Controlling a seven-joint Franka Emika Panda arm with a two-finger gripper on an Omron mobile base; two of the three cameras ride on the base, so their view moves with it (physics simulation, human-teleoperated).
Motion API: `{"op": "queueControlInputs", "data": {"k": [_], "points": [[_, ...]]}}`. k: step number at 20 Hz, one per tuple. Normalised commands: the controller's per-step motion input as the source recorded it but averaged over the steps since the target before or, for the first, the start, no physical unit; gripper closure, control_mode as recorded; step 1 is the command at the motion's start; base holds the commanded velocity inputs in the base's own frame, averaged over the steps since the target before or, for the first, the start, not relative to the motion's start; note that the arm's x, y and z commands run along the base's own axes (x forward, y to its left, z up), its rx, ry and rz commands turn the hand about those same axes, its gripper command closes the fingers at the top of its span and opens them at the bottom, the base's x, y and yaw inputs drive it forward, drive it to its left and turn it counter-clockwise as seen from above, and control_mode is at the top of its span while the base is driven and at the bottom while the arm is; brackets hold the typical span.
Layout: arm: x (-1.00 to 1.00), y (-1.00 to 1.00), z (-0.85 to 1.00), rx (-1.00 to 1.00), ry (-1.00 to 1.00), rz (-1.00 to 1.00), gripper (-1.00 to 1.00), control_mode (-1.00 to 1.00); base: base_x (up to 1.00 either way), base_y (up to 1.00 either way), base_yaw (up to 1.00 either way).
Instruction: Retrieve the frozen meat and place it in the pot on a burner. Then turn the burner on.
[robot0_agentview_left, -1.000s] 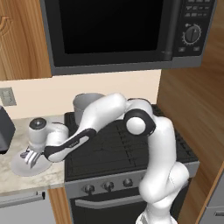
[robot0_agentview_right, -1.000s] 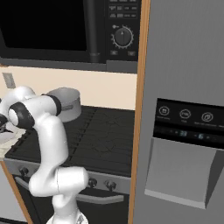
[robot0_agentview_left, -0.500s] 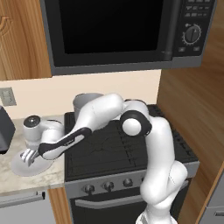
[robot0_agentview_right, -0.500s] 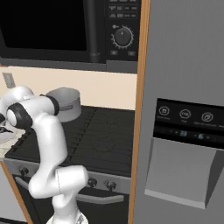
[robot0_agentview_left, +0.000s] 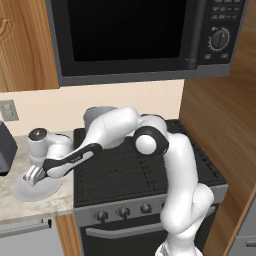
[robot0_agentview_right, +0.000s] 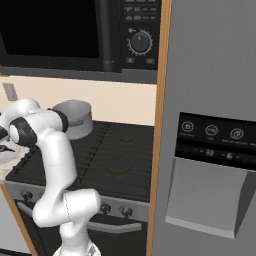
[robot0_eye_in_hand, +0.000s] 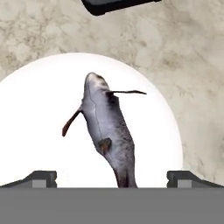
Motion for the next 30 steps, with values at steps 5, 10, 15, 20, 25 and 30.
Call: {"op": "queueControlInputs", "data": {"k": [5,10,15,20,25,30], "points": [[0.25,0.00,-0.20,0.00,0.05,0.08,-1.00,-1.00,0.00,0.00,0.00],[0.18,0.00,-0.26,-0.02,0.07,0.10,-1.00,-1.00,0.00,0.00,0.00],[0.07,0.03,-0.18,-0.01,0.03,0.10,-1.00,-1.00,0.00,0.00,0.00],[0.12,0.17,-0.21,0.00,0.00,0.08,-1.00,-1.00,0.00,0.00,0.00],[0.02,0.21,-0.33,0.00,0.00,0.08,1.00,-1.00,0.00,0.00,0.00],[0.00,0.14,-0.38,0.00,0.00,0.08,1.00,-1.00,0.00,0.00,0.00]]}}
